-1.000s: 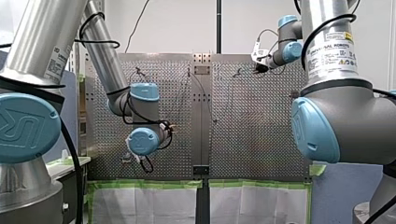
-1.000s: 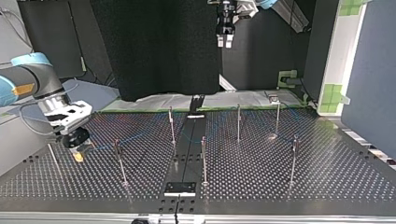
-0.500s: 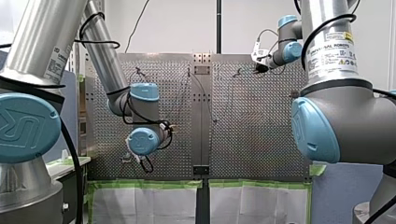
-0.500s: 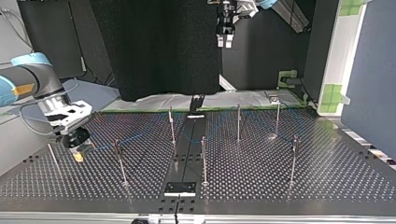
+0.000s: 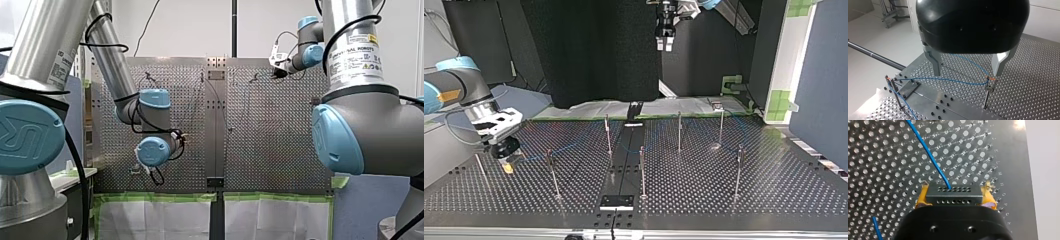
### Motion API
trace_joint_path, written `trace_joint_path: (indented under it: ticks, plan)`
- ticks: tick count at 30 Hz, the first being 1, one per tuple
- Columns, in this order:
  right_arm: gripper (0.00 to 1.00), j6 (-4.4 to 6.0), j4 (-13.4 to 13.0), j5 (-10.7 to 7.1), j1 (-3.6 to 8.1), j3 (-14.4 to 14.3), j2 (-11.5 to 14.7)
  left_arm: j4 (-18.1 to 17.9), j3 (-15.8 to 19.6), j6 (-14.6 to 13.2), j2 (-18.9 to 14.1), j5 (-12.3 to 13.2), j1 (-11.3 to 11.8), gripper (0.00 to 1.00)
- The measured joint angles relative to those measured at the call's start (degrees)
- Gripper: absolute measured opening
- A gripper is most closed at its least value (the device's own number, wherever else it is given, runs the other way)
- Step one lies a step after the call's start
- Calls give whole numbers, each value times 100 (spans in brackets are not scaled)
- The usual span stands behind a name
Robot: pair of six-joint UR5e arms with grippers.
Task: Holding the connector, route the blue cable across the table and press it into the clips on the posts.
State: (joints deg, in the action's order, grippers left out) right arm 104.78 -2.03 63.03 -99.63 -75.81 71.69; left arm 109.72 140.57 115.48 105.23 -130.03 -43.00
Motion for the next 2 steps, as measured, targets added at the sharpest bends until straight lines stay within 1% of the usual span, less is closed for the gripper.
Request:
trace_joint_path:
  ticks: [2]
  plan:
    - [0, 0, 0, 0, 0, 0, 0, 0, 0, 0, 0, 0, 0, 100]
